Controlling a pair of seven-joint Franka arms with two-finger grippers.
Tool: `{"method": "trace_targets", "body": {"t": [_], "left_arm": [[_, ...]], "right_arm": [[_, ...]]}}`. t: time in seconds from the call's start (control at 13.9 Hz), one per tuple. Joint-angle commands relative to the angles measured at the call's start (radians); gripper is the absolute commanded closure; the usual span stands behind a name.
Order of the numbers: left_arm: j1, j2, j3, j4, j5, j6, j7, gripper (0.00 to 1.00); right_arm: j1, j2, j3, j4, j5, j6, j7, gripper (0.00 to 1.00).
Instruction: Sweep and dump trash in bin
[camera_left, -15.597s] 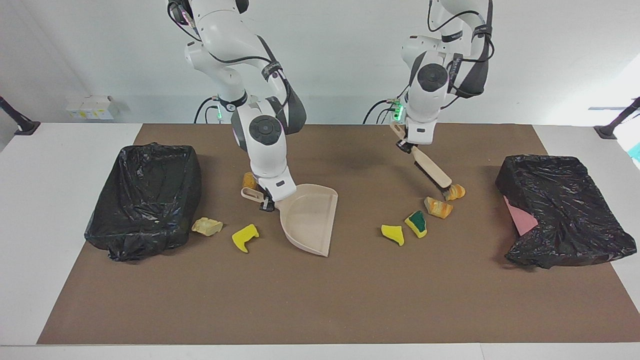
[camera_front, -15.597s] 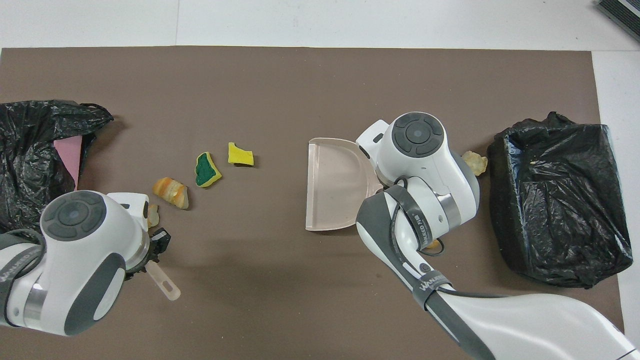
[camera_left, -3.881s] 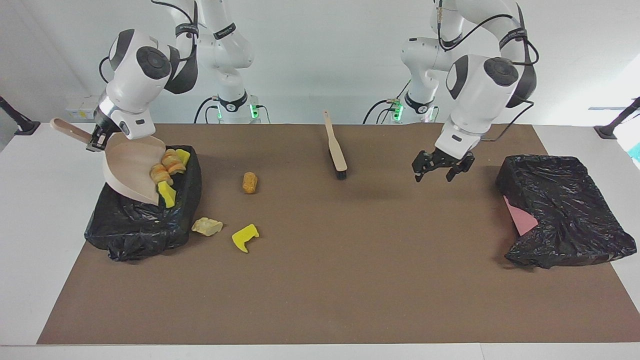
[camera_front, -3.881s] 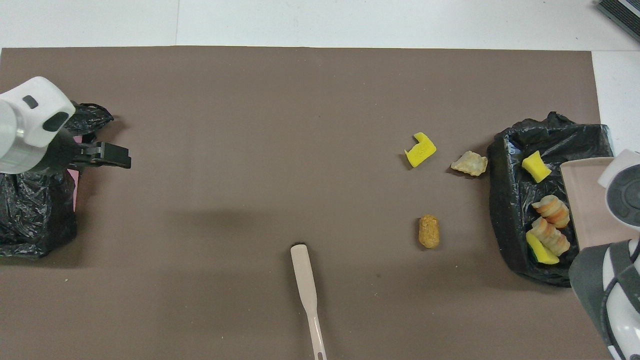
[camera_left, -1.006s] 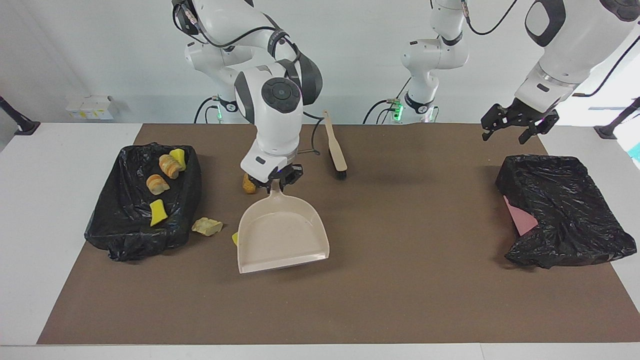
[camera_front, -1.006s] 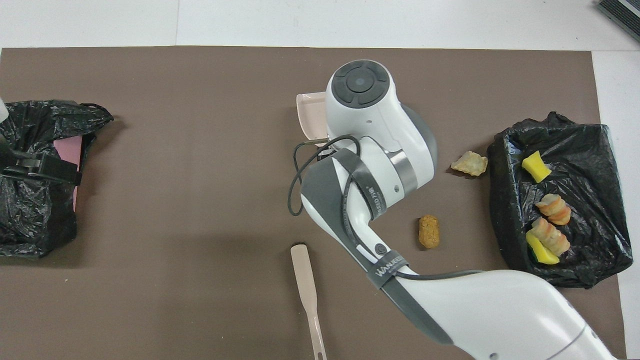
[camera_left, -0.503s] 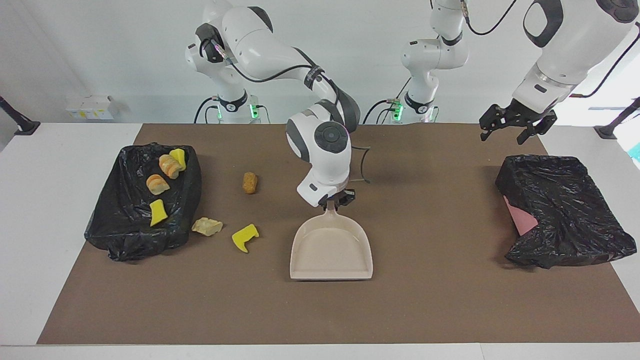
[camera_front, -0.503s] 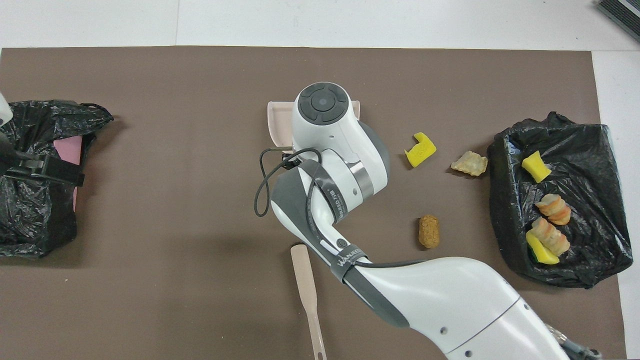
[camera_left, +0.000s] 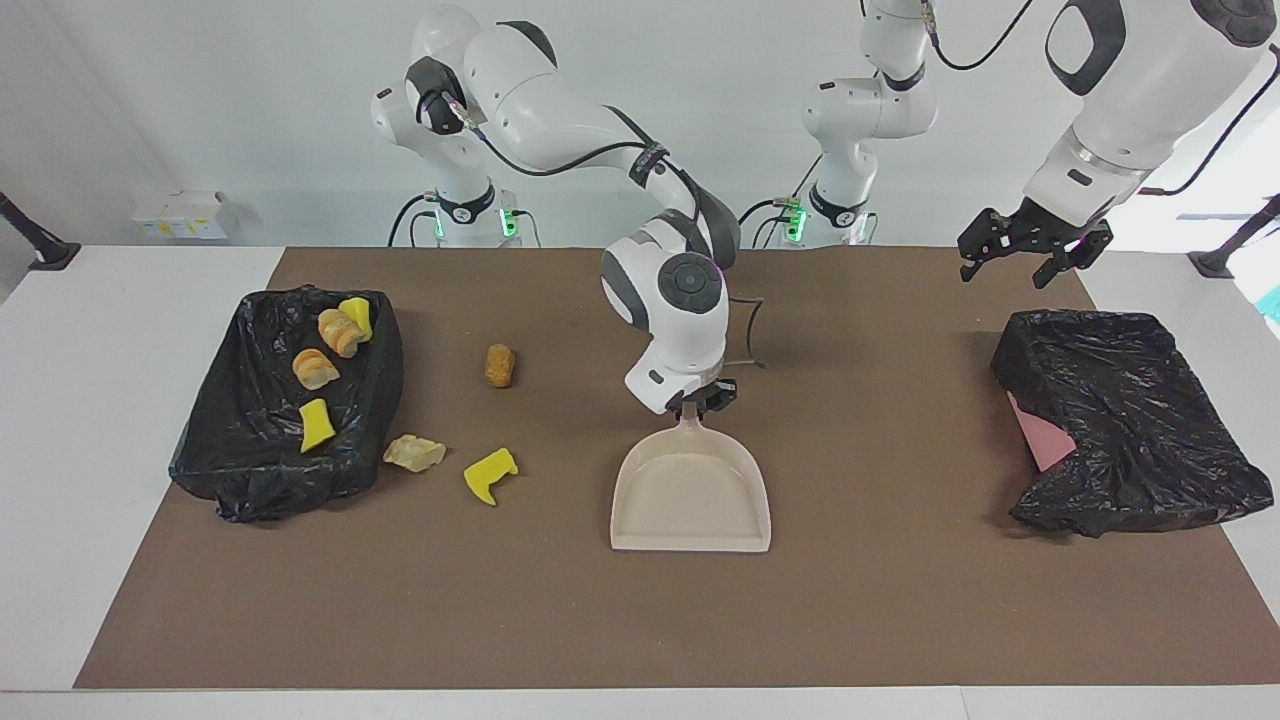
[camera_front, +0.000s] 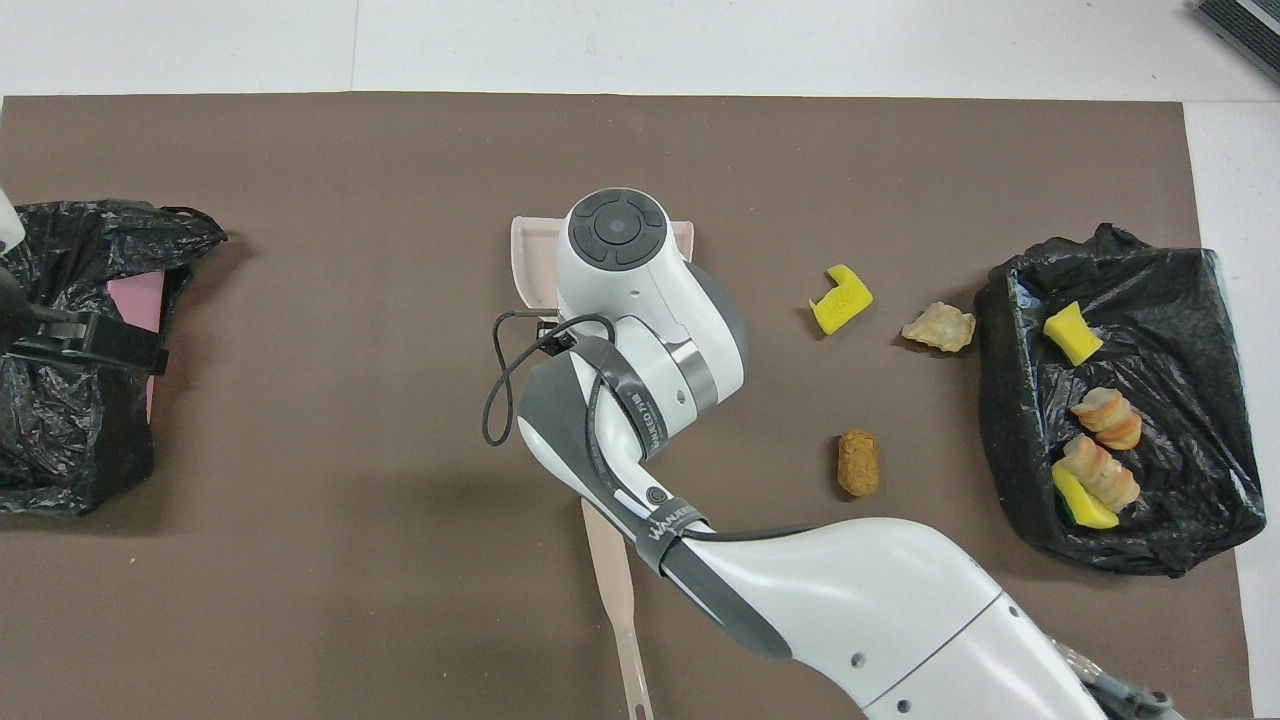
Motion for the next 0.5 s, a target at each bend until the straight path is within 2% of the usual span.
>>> {"method": "trace_targets", "body": {"t": [0.0,0.22,0.43], "left_arm": [[-0.008,-0.025,0.004,-0.028,0.009,0.000,0.005,0.00],[-0.010,-0.027,0.003,-0.028,0.010,0.000,0.005,0.00],[-0.013,-0.025,0.003,-0.028,0.010,-0.003,0.005,0.00]], "right_arm": [[-0.008,-0.038,-0.001,-0.034,0.026,-0.007,0.009,0.52],[-0.016,-0.099,-0.001,-0.071,0.027,-0.015,0.005,0.42],[-0.016,-0.206,0.000,-0.161,0.032,-0.016,-0.001,0.42]]}}
